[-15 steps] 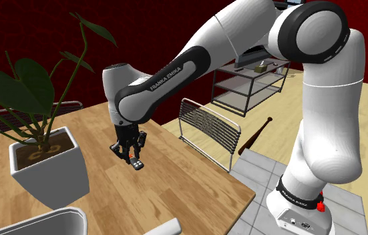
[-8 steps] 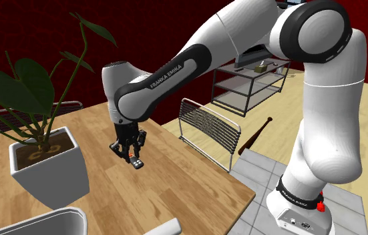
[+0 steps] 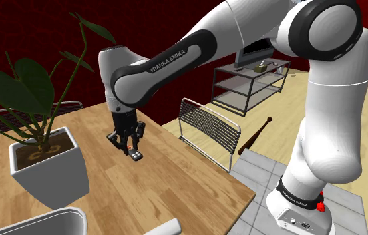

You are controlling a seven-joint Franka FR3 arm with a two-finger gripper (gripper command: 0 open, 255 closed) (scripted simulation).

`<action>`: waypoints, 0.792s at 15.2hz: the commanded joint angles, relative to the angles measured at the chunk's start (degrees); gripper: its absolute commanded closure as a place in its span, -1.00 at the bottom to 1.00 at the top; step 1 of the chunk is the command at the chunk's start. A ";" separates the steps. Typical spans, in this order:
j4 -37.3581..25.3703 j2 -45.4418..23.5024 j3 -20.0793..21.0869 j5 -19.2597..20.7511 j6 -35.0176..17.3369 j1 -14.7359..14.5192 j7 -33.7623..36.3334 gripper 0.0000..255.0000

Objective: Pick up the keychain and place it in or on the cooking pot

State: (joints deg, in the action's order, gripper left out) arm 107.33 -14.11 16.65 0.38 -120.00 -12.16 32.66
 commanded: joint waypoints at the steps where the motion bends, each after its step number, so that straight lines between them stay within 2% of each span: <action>1: -0.93 0.61 0.06 -0.19 1.54 0.04 -0.04 1.00; 12: -6.30 3.11 0.26 -0.92 9.32 0.22 -0.18 1.00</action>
State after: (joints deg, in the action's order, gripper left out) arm 101.21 -11.34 16.83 -0.45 -111.20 -11.87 32.36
